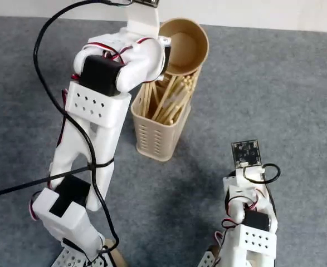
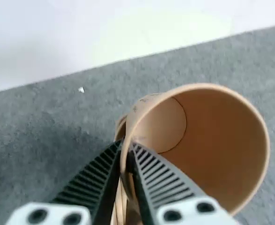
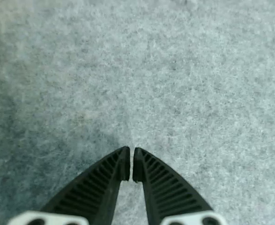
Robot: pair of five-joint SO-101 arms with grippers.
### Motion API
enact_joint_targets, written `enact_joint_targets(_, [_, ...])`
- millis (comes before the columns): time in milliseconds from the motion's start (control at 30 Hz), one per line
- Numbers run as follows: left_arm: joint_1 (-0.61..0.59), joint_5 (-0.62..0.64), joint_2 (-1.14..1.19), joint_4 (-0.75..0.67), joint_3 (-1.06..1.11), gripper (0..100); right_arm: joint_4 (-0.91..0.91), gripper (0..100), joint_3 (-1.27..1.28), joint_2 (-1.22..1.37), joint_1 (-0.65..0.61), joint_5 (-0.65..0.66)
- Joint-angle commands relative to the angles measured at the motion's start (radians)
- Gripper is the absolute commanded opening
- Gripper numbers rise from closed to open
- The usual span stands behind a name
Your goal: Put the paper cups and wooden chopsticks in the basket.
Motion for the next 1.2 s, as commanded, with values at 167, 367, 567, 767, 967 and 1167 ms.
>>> enact_joint_targets(167, [-0.001, 0.051, -0.015, 0.097, -0.038, 1, -0.022, 3.5, 0.061, -0.013, -0.002, 0.008])
enact_joint_targets(367, [-0.036, 0.044, -0.005, 0.035, -0.038, 24, -0.022, 3.5, 0.061, -0.013, -0.002, 0.008])
enact_joint_targets(567, [-0.124, -0.100, -0.016, -0.147, -0.039, 19, -0.022, 3.5, 0.061, -0.013, -0.002, 0.008])
enact_joint_targets(767, [-0.188, -0.120, -0.093, -0.018, -0.124, 17, -0.022, 3.5, 0.061, -0.013, 0.002, 0.005])
enact_joint_targets(967, [-0.107, -0.187, -0.275, 0.265, -0.177, 16, -0.021, 3.1, 0.054, -0.013, 0.004, 0.003])
enact_joint_targets(1167, [-0.114, -0.229, -0.216, 0.048, 0.045, 16, -0.021, 3.1, 0.059, -0.013, 0.001, 0.003])
